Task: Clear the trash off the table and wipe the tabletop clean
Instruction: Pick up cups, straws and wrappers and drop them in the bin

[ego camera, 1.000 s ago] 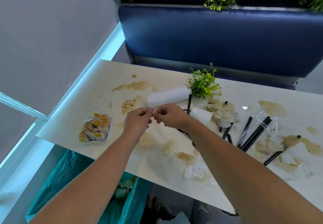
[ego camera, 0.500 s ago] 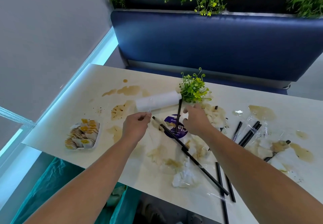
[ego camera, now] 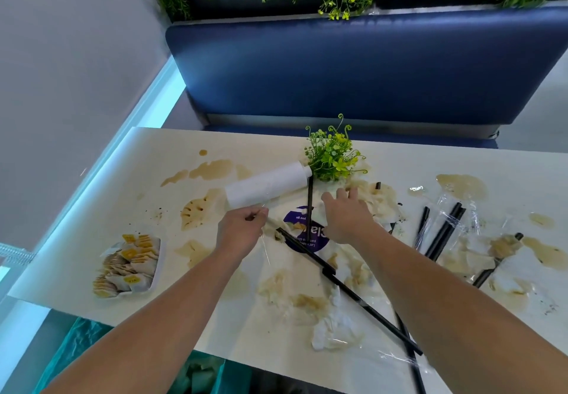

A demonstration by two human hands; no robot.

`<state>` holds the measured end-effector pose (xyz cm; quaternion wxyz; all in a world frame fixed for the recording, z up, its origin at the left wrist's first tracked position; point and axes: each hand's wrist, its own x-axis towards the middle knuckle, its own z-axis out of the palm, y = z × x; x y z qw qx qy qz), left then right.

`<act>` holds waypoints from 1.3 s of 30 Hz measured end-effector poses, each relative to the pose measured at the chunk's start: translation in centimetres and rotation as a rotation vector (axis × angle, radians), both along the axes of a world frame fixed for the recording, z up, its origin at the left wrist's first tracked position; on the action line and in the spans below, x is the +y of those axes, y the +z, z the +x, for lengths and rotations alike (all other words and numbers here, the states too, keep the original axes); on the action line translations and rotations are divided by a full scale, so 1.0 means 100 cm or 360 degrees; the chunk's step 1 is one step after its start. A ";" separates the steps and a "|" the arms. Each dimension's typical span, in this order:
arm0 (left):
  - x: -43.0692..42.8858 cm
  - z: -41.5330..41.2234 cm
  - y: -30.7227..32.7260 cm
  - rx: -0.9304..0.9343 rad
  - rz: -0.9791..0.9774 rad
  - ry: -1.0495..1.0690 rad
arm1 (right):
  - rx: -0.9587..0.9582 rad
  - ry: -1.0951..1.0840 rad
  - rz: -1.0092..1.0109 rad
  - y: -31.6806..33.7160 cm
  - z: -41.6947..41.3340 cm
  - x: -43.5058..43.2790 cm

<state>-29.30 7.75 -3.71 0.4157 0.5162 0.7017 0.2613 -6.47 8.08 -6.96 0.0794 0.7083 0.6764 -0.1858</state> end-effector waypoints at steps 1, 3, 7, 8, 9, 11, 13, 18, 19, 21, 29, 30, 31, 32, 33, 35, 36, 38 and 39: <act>0.004 0.000 -0.002 0.0002 0.0001 -0.0021 | -0.0027 -0.0009 -0.0014 -0.003 0.000 0.001; 0.010 -0.002 -0.004 0.0001 0.0011 -0.0064 | -0.0061 -0.0041 -0.0030 -0.007 0.001 0.003; 0.019 -0.009 -0.009 0.0026 0.0020 -0.0114 | -0.0138 -0.0064 -0.0025 -0.012 -0.004 0.007; 0.022 -0.011 -0.012 0.0031 0.0019 -0.0124 | -0.0152 -0.0067 -0.0023 -0.014 -0.006 0.007; 0.024 -0.014 -0.014 0.0029 0.0019 -0.0130 | -0.0167 -0.0068 -0.0020 -0.015 -0.008 0.006; 0.027 -0.018 -0.019 0.0019 0.0022 -0.0138 | -0.0207 -0.0060 0.0007 -0.019 -0.010 0.004; 0.027 -0.020 -0.025 0.0018 0.0015 -0.0159 | -0.0226 -0.0059 0.0042 -0.023 -0.012 0.001; 0.023 -0.021 -0.030 0.0002 0.0002 -0.0200 | -0.0153 -0.0116 0.0188 -0.026 -0.013 -0.007; 0.022 -0.021 -0.031 0.0000 -0.0004 -0.0211 | -0.0118 -0.0137 0.0210 -0.027 -0.013 -0.008; 0.018 -0.020 -0.031 -0.0014 -0.0022 -0.0223 | 0.0018 -0.0203 0.0245 -0.026 -0.017 -0.012; 0.004 -0.018 -0.022 -0.0157 -0.0067 -0.0186 | 0.0570 -0.0269 0.0381 -0.003 -0.052 -0.015; 0.003 -0.019 -0.020 -0.0169 -0.0071 -0.0174 | 0.0640 -0.0268 0.0408 0.000 -0.056 -0.015; 0.003 -0.020 -0.018 -0.0201 -0.0079 -0.0160 | 0.0721 -0.0269 0.0430 0.003 -0.060 -0.015; 0.003 -0.020 -0.015 -0.0263 -0.0088 -0.0137 | 0.0815 -0.0280 0.0442 0.006 -0.063 -0.015; 0.002 -0.021 -0.013 -0.0346 -0.0100 -0.0109 | 0.0910 -0.0302 0.0444 0.009 -0.065 -0.014; 0.002 -0.022 -0.007 -0.0483 -0.0111 -0.0064 | 0.1052 -0.0349 0.0439 0.013 -0.068 -0.013; 0.003 -0.023 -0.006 -0.0517 -0.0106 -0.0048 | 0.1093 -0.0360 0.0434 0.014 -0.069 -0.012; 0.001 -0.025 -0.004 -0.0539 -0.0086 -0.0008 | 0.1153 -0.0375 0.0418 0.016 -0.070 -0.011; -0.001 -0.026 -0.003 -0.0541 -0.0081 0.0008 | 0.1178 -0.0388 0.0407 0.017 -0.070 -0.012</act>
